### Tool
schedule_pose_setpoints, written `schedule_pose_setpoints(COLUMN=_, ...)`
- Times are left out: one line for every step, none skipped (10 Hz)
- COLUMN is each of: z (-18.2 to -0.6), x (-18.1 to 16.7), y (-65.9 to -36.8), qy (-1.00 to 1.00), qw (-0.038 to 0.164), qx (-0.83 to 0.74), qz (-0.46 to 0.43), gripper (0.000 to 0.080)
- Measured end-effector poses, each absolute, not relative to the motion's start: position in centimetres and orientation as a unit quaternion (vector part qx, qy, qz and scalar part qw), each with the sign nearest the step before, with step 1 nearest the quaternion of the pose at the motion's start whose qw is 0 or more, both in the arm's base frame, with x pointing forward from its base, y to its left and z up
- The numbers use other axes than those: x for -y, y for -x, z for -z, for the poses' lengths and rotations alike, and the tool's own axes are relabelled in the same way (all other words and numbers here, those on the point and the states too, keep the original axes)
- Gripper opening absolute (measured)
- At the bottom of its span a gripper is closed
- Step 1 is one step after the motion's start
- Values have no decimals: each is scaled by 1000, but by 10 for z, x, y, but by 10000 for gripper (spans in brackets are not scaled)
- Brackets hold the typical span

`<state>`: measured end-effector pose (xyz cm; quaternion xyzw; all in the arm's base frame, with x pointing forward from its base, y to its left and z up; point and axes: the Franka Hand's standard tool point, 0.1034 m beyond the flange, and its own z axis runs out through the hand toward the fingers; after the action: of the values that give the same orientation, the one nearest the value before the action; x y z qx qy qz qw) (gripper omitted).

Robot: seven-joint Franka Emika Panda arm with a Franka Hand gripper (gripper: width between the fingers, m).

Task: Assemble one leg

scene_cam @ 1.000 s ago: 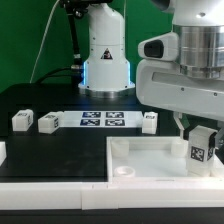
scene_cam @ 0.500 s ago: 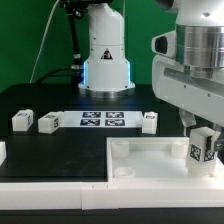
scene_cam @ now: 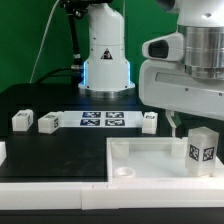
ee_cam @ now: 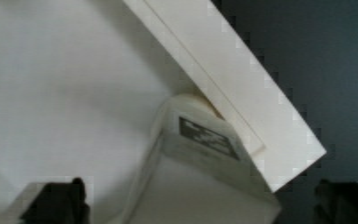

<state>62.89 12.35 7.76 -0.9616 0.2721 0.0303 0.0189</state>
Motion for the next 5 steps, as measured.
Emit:
schedule_pose_setpoints(z=-78, x=-124, y=-629, qy=975, qw=21, qx=-218, qz=-29, gripper=648)
schedule_pose_setpoints(z=-78, x=-124, y=-629, qy=986, qw=21, qx=-161, qz=-27, gripper=648)
schedule_pose_setpoints(z=-78, x=-123, y=-630, qy=995, qw=23, qx=-90, qz=-25, gripper=649)
schedule_pose_setpoints(z=-78, x=-122, y=-630, qy=999, qw=23, qx=-29, qz=-21, gripper=649)
schedule_pose_setpoints(z=-76, x=-122, y=-631, qy=999, qw=22, qx=19, qz=-15, gripper=649)
